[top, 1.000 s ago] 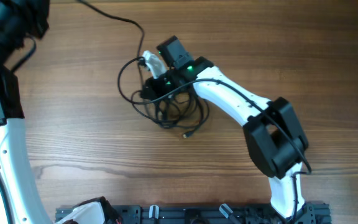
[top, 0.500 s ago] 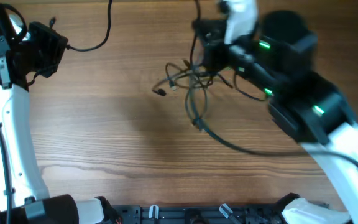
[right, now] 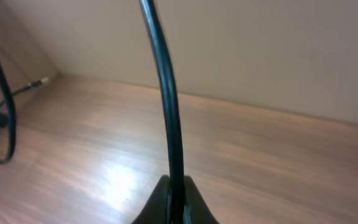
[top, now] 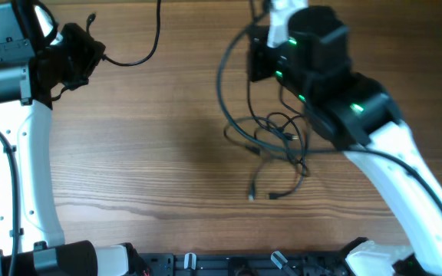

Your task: Untangle cables

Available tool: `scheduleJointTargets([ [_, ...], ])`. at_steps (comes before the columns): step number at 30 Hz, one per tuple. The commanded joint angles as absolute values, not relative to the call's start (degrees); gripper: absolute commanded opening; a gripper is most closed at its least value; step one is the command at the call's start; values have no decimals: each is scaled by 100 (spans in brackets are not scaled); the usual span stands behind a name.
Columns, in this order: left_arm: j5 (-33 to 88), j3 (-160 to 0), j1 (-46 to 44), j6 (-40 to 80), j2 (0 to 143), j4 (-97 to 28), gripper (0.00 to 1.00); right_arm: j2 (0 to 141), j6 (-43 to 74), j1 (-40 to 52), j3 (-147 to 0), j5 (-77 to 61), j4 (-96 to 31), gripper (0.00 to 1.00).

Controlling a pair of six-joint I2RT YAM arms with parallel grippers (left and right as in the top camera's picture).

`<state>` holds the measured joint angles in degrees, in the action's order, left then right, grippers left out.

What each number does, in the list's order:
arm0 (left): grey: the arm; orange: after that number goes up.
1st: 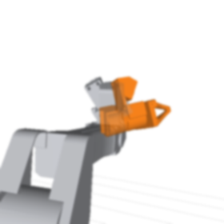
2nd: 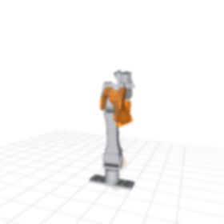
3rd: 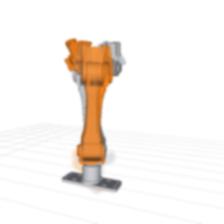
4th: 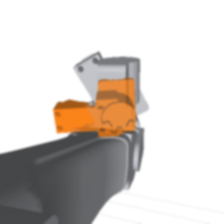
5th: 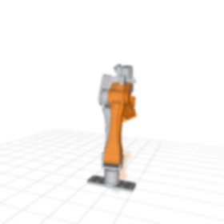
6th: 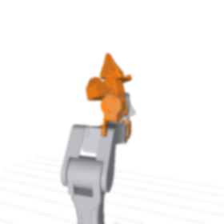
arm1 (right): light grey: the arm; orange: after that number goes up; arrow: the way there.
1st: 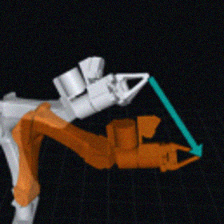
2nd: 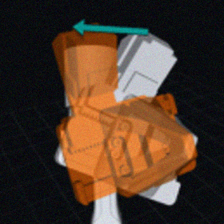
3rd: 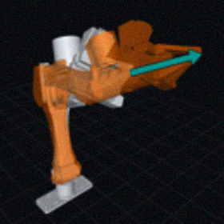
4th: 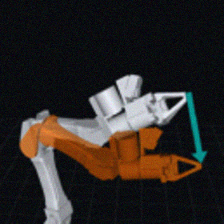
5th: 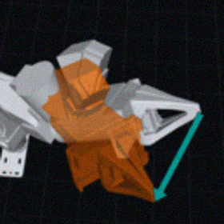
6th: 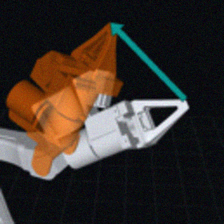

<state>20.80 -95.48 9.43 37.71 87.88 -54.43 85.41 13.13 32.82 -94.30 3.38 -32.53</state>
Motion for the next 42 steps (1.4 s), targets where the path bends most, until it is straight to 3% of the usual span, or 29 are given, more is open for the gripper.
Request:
scheduleJointTargets([
  [1,2147,-9559,659,3476,8799,-5537,4,8414,1632,3299,-9588,-556,-2027,4],
  [6,2858,-9559,187,3518,8799,-5387,4,8285,3127,2969,-9642,-121,-550,4],
  [12,3059,-9559,-307,3516,8814,-5192,4,8591,3629,2842,-9642,567,-2515,4],
  [20,3052,-9559,-425,3535,8820,-4993,4,8925,4368,2845,-9598,1087,-2919,4],
  [29,2886,-9559,-423,3533,8820,-4991,4,10641,4320,2853,-9598,-954,-4235,4],
  [37,2886,-9559,-425,3531,8820,-4993,4,10897,2858,2847,-9598,-5076,-2038,4],
  [39,2886,-9559,-425,3531,8820,-4993,4,10897,2862,2847,-9598,-5688,-1750,4],
  [42,2886,-9559,-425,3531,8823,-4993,4,10951,2373,2853,-9548,-5343,-2034,4],
])
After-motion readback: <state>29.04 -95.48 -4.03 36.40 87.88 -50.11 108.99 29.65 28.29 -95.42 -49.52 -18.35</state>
